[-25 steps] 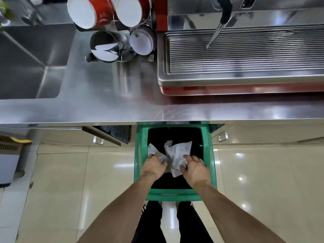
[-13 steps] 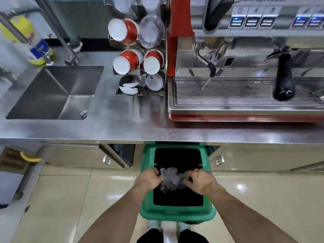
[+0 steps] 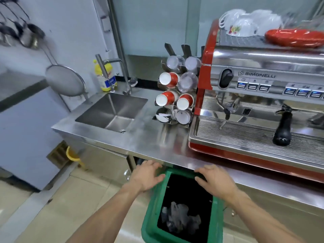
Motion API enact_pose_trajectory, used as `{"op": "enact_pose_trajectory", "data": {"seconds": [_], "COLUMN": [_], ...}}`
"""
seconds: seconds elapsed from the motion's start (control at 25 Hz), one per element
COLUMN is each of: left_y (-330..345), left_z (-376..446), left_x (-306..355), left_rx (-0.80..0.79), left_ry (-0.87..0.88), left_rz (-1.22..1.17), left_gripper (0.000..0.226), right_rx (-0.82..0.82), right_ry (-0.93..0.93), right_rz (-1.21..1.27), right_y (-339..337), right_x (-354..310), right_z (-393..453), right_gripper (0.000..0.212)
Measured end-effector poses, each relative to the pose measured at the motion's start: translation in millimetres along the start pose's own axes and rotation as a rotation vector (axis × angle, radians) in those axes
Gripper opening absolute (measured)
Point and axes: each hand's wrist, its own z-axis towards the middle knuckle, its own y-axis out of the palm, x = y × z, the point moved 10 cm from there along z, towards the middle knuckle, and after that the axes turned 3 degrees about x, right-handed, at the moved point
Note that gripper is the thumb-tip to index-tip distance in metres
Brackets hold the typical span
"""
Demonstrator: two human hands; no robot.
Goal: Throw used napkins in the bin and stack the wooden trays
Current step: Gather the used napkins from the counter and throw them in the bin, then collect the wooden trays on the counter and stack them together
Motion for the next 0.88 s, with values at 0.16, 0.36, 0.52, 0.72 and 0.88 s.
{"op": "enact_pose_trajectory", "data": {"seconds": [0.16,0.36,0.52,0.72,0.88], "left_y": [-47.1,-77.7,-76.6,-69.4,-61.4], "left_z": [-39.8,-110.4,-170.2,-252.9,-326.3], "left_x": [-4.6,-18.5,-44.1,-80.1,-106.5], "left_rx": [0.26,0.521,0.579,0.621,0.646], "left_ry": [0.0,-0.045,-0.172,-0.382,-0.517], "left_rz": [0.033,0.097,0.073,0.062,0.065], "left_gripper": [0.057,0.06,0.06,0.063,0.06], "right_rx": [0.142,0.313,0.325,0.293,0.253], "right_ry": [-0.156,-0.316,-0.43,-0.558,-0.66], "right_rz": [-0.047,-0.029,-0.004,0.044,0.057], "right_y": [-45.9,-81.4,-77.5,-61.1,-49.2], "right_x": [-23.8,-67.1,-108.9,-173.1,-230.0], "right_z": [-0.5,-9.2,-18.1,-31.1,-46.5], "right_gripper": [0.043,0.04,0.043,0.044,0.039]}}
